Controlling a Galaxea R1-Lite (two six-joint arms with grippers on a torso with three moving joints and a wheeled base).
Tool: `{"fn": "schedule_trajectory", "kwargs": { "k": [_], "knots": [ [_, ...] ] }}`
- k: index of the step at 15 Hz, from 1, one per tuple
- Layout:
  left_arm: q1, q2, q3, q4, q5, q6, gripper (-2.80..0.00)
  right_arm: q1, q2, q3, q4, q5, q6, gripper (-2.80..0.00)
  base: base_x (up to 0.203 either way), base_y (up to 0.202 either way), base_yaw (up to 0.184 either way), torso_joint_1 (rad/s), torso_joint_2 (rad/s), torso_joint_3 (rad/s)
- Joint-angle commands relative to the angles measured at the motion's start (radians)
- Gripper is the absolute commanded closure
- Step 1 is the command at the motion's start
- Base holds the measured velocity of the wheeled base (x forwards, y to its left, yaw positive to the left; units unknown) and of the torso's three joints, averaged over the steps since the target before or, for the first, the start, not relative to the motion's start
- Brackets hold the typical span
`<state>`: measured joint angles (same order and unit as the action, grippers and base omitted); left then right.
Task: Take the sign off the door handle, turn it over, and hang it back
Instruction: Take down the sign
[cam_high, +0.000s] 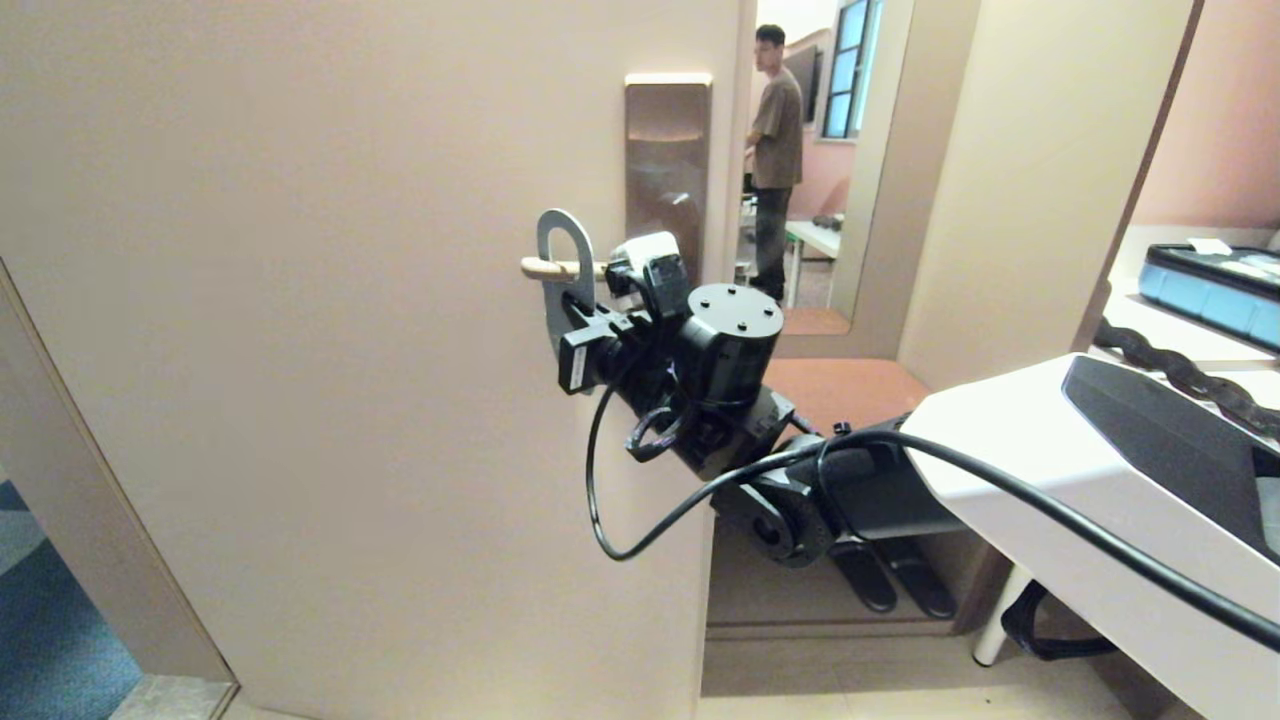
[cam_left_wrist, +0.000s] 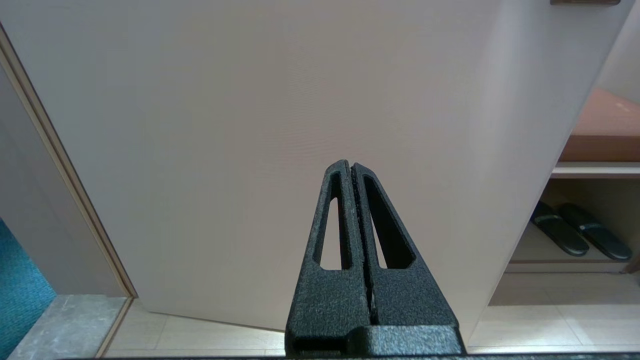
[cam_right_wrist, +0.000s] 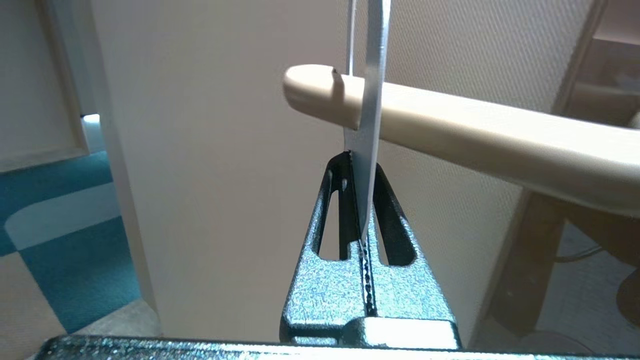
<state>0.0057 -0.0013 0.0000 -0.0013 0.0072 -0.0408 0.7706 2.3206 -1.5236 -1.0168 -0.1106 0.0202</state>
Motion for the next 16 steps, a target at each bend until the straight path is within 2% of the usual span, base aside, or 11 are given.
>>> {"fn": "schedule_trajectory", "kwargs": {
  "k": [1, 11, 16],
  "knots": [
    [0.0, 0.001, 0.0, 0.0, 0.0, -0.001, 0.0, 0.013, 0.002, -0.003, -0.006, -0.001, 0.0, 0.0, 0.0, 0.0, 0.0, 0.0, 0.0, 0.0],
    [0.0, 0.001, 0.0, 0.0, 0.0, -0.001, 0.0, 0.032, 0.043, -0.006, -0.011, -0.003, 0.0, 0.0, 0.0, 0.0, 0.0, 0.0, 0.0, 0.0],
    [0.0, 0.001, 0.0, 0.0, 0.0, -0.001, 0.0, 0.032, 0.072, -0.093, -0.009, -0.003, -0.025, 0.0, 0.0, 0.0, 0.0, 0.0, 0.0, 0.0]
  ]
}}
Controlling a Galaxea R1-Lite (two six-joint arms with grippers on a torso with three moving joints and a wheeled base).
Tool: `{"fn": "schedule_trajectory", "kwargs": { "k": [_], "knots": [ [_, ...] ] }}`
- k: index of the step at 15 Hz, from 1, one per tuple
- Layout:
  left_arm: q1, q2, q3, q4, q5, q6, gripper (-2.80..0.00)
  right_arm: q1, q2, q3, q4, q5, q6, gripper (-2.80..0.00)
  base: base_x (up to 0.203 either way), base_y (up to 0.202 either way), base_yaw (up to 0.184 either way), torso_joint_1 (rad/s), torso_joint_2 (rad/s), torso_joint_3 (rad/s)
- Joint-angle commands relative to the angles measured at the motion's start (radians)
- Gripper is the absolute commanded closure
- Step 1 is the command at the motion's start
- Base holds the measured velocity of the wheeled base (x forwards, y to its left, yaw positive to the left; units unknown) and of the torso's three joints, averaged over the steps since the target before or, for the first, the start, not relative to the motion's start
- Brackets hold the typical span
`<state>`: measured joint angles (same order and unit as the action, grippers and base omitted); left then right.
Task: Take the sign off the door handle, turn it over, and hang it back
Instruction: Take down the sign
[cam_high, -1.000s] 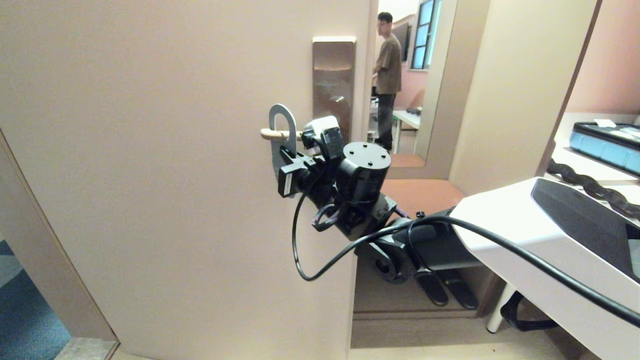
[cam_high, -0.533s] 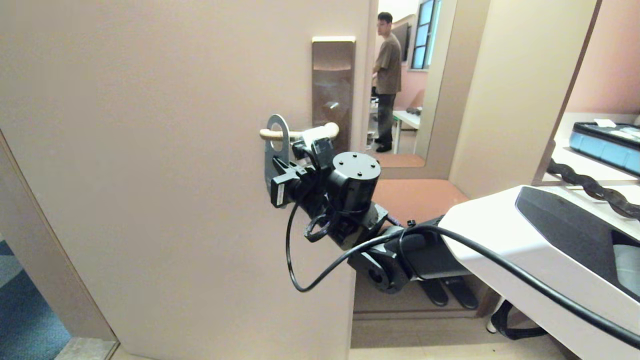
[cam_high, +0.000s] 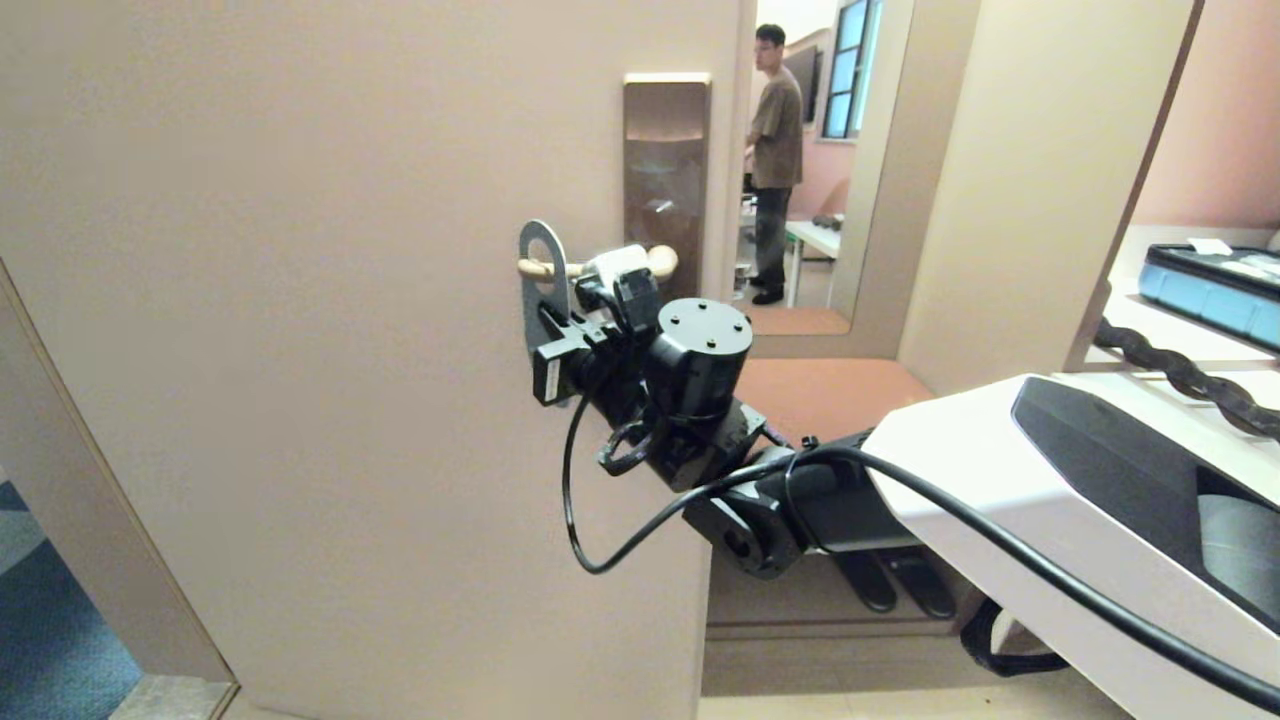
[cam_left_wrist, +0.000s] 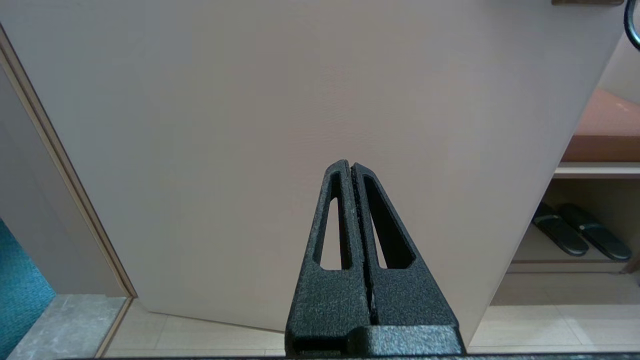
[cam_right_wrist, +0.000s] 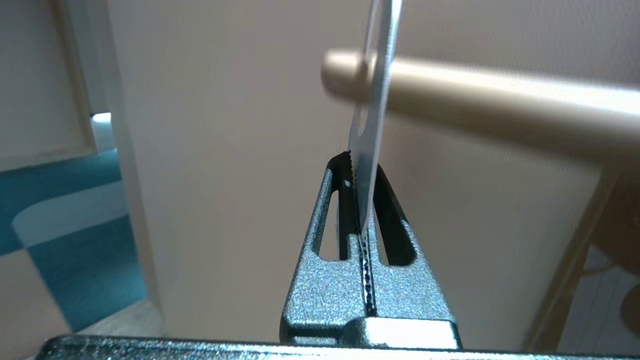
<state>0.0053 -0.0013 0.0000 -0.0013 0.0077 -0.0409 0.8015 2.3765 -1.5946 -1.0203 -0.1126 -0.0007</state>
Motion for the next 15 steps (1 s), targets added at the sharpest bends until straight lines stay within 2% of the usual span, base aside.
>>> {"fn": "schedule_trajectory", "kwargs": {
  "k": [1, 15],
  "knots": [
    [0.001, 0.001, 0.0, 0.0, 0.0, -0.001, 0.0, 0.001, 0.022, -0.027, -0.007, -0.001, -0.017, 0.0, 0.0, 0.0, 0.0, 0.0, 0.0, 0.0],
    [0.001, 0.001, 0.0, 0.0, 0.0, -0.001, 0.0, 0.022, 0.043, 0.006, -0.024, -0.001, -0.05, 0.0, 0.0, 0.0, 0.0, 0.0, 0.0, 0.0]
  ]
}}
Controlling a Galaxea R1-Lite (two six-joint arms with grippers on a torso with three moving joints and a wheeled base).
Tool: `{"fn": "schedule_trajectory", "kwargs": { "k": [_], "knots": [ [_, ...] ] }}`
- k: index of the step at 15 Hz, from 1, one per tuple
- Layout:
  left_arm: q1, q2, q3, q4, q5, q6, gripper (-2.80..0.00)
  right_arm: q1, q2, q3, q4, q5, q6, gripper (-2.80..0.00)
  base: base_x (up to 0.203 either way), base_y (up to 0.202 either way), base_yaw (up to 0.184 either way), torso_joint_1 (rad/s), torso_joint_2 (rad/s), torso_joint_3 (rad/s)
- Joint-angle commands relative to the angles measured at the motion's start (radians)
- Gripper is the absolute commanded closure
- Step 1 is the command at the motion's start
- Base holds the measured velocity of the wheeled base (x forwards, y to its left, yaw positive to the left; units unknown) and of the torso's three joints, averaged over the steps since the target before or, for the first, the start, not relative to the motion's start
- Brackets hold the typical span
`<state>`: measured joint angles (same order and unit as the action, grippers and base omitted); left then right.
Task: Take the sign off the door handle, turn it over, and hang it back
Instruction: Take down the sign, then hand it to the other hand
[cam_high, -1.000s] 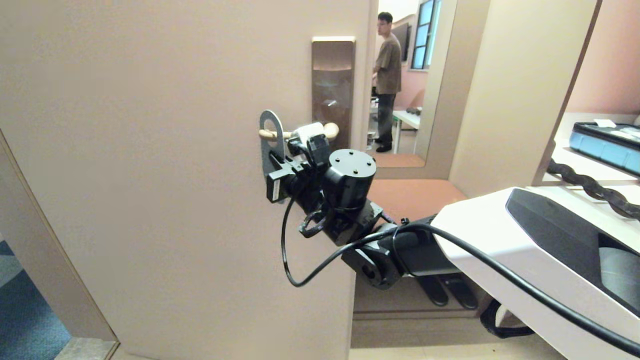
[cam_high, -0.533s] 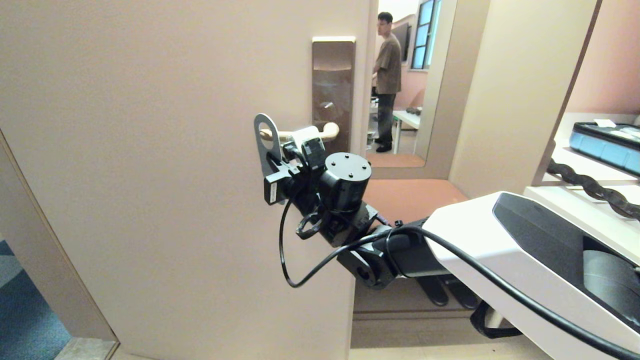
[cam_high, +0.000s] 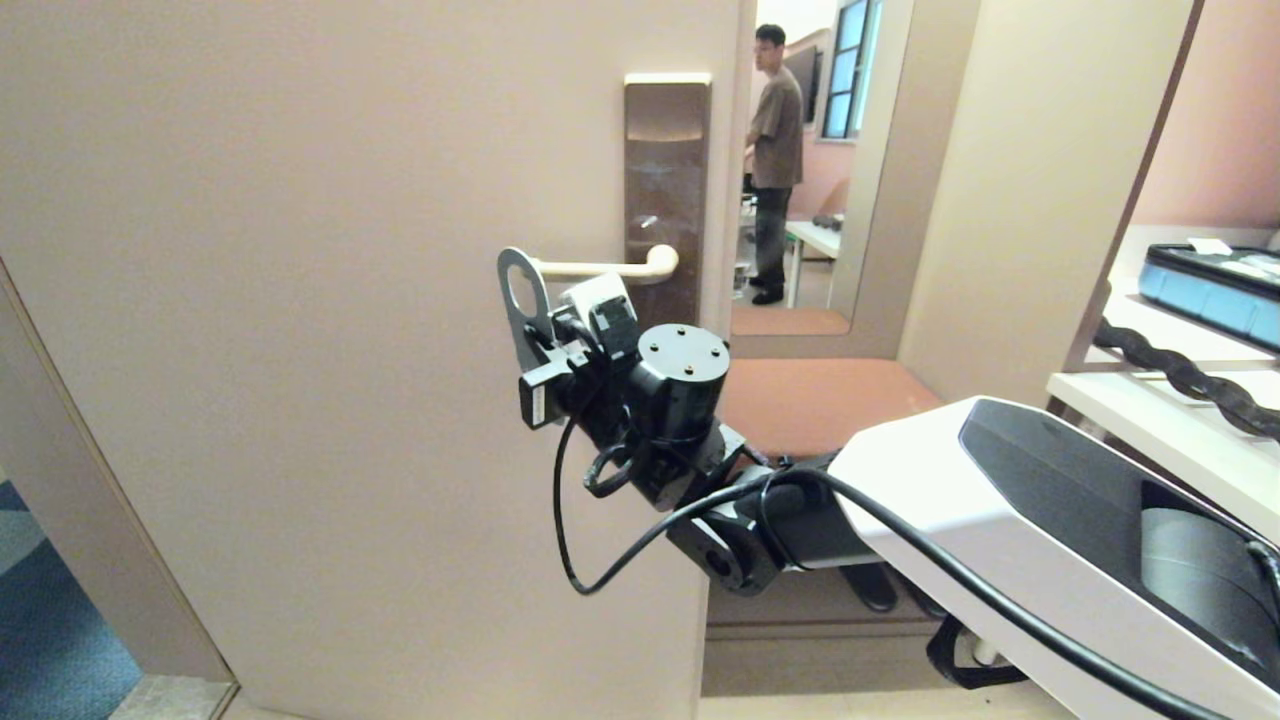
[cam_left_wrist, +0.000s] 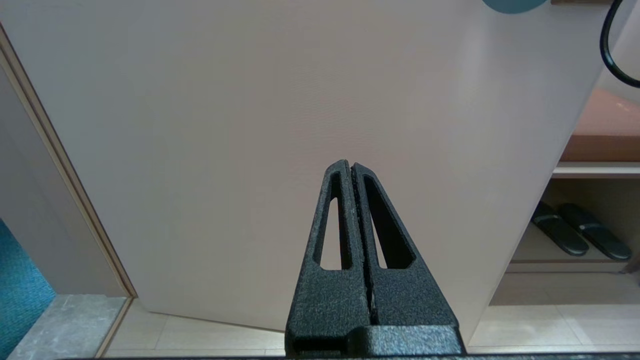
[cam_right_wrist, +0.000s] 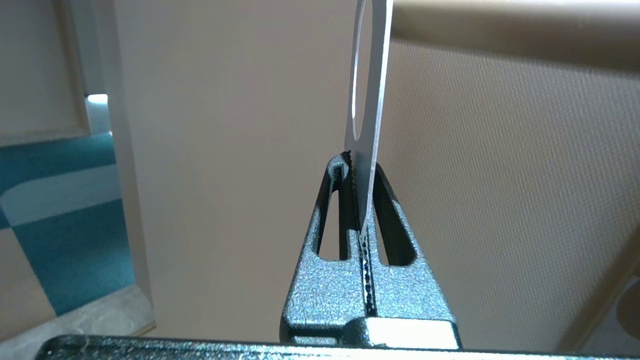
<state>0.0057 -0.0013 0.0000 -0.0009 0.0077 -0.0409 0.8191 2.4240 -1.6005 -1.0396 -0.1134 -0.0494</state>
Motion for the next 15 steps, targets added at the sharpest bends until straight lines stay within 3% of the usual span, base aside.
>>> {"fn": "schedule_trajectory", "kwargs": {
  "k": [1, 15],
  "knots": [
    [0.0, 0.001, 0.0, -0.001, 0.0, -0.001, 0.0, 0.005, -0.015, 0.025, -0.005, 0.0, -0.001, 0.0, 0.0, 0.0, 0.0, 0.0, 0.0, 0.0],
    [0.0, 0.001, 0.0, -0.001, 0.0, -0.001, 0.0, 0.03, -0.289, 0.413, -0.001, 0.075, -0.059, 0.0, 0.0, 0.0, 0.0, 0.0, 0.0, 0.0]
  ]
}}
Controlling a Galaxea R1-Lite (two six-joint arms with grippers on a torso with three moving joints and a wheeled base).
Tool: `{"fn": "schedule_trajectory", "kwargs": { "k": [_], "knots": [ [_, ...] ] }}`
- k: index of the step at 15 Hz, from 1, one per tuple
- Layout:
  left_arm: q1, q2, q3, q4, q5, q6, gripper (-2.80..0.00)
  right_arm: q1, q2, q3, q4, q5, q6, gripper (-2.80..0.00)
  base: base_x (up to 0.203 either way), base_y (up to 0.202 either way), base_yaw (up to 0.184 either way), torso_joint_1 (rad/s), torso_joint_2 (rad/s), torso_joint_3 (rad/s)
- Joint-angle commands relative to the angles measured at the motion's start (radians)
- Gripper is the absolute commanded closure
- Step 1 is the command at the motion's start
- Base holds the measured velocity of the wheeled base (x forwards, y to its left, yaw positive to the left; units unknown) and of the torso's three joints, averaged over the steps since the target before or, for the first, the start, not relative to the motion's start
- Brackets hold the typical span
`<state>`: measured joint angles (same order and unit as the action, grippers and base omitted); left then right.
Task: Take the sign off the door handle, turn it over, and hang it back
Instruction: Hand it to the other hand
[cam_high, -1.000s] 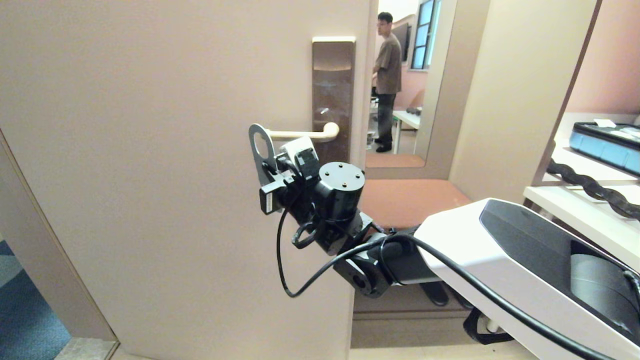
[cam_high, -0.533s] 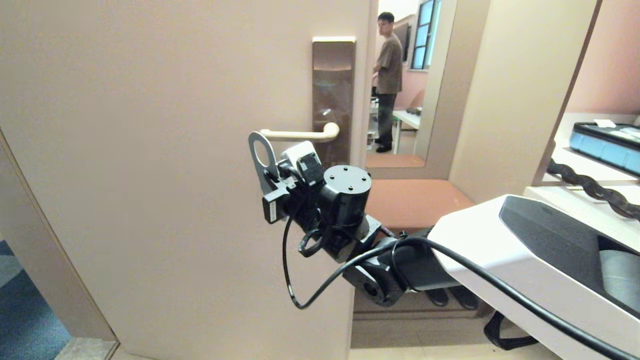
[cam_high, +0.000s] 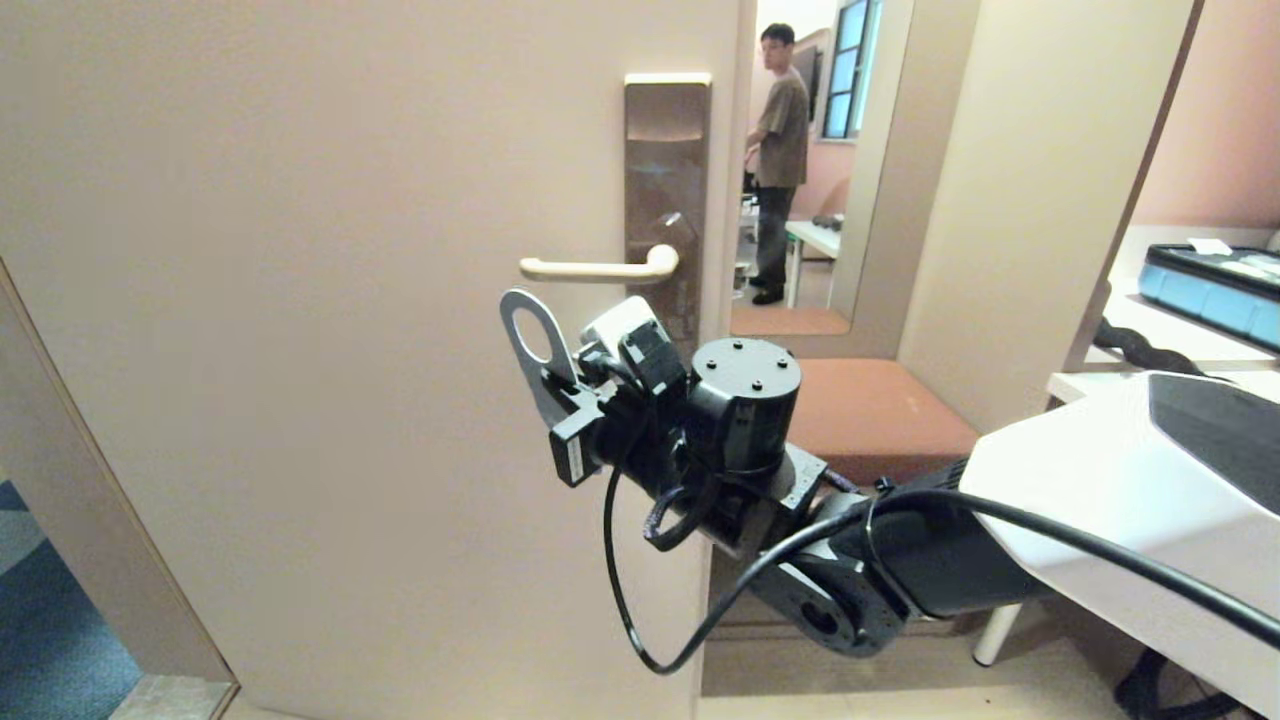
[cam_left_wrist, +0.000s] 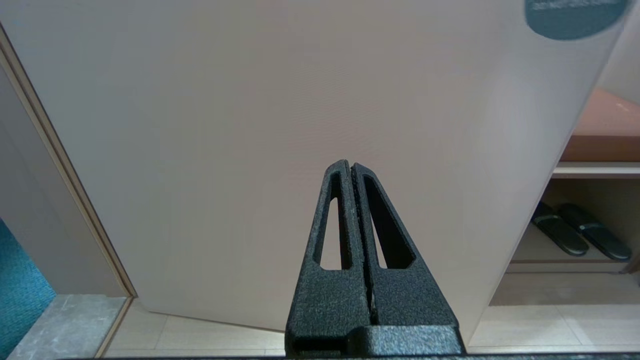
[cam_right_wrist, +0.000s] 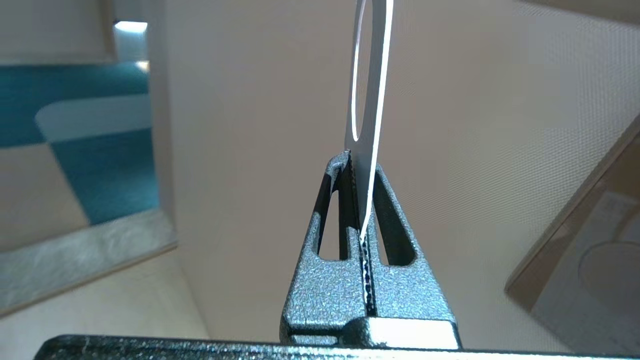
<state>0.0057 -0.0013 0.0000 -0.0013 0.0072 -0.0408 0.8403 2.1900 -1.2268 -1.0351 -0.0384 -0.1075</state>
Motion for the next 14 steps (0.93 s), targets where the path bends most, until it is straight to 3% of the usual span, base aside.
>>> {"fn": "schedule_trajectory", "kwargs": {
  "k": [1, 14],
  "knots": [
    [0.0, 0.001, 0.0, 0.0, 0.0, -0.001, 0.0, 0.013, -0.079, 0.06, -0.004, 0.0, -0.002, 0.0, 0.0, 0.0, 0.0, 0.0, 0.0, 0.0],
    [0.0, 0.001, 0.0, 0.0, 0.0, -0.001, 0.0, 0.019, -0.427, 0.439, 0.015, -0.007, -0.061, 0.0, 0.0, 0.0, 0.0, 0.0, 0.0, 0.0]
  ]
}}
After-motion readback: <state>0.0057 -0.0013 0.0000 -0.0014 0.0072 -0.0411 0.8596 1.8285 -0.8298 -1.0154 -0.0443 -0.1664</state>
